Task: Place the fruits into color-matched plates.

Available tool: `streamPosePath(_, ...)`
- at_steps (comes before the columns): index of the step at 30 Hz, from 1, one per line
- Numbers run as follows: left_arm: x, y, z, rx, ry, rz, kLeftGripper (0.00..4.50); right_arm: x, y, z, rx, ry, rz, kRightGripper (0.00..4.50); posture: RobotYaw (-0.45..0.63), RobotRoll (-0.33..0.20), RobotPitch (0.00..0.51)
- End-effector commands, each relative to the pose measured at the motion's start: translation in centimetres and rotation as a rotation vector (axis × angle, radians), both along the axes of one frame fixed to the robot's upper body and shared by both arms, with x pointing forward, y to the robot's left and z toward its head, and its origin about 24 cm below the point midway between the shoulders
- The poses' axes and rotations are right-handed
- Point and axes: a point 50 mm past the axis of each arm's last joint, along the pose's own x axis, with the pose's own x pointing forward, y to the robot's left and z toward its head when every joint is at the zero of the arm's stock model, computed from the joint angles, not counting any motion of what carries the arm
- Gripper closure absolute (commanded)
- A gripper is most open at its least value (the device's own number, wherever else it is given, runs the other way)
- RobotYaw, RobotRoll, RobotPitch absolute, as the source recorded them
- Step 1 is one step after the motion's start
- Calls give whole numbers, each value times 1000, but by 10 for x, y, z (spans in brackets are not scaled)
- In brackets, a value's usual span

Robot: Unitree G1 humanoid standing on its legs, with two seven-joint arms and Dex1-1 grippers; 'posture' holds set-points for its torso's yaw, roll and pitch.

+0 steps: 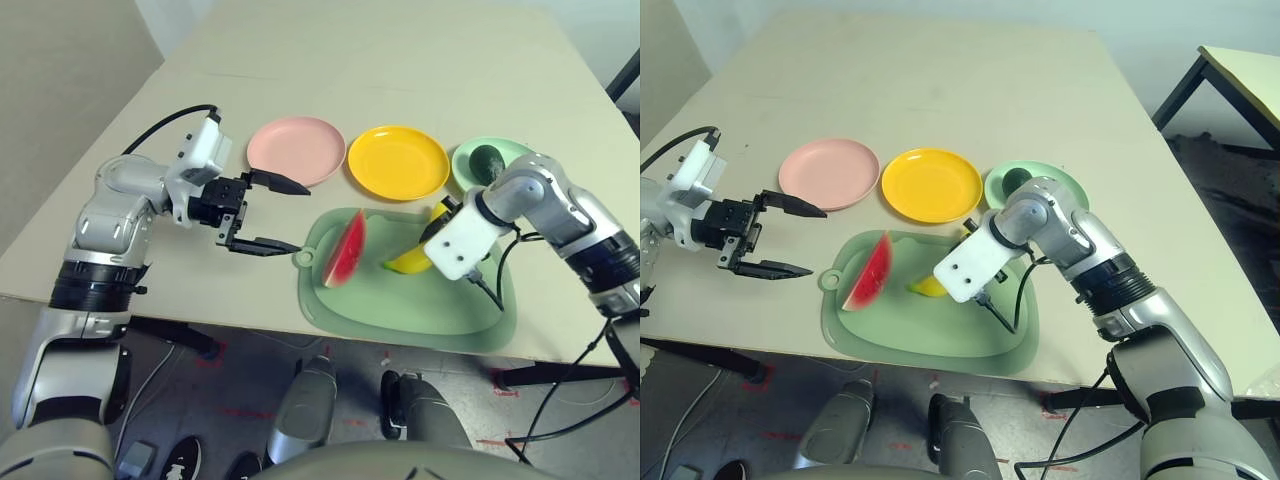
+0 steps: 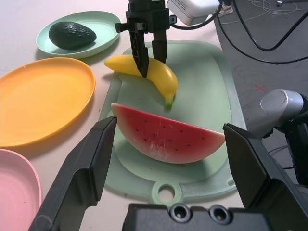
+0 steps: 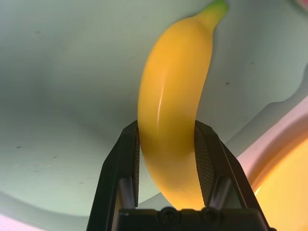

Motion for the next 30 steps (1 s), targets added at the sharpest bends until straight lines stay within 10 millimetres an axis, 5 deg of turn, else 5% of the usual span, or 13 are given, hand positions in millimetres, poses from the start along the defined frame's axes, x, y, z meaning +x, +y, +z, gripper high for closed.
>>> streamPosePath(1,0,0,2,-14,-18,-6,0,6,0,13,16,-24,-29,2869,235,0,162)
streamPosePath(8,6,1,2,-50,-9,65,0,51,22,48,189,-183,-158,2869,232,0,158)
streamPosePath(17,26,-6,-7,-39,-35,304,0,90,40,32,302,-246,-346,2869,252,0,163)
streamPosePath(27,32,-7,-10,-62,-40,422,0,99,35,25,286,-297,-413,2870,264,0,169)
streamPosePath(30,33,-8,-11,-54,-41,415,0,99,33,26,283,-296,-402,1971,254,0,169)
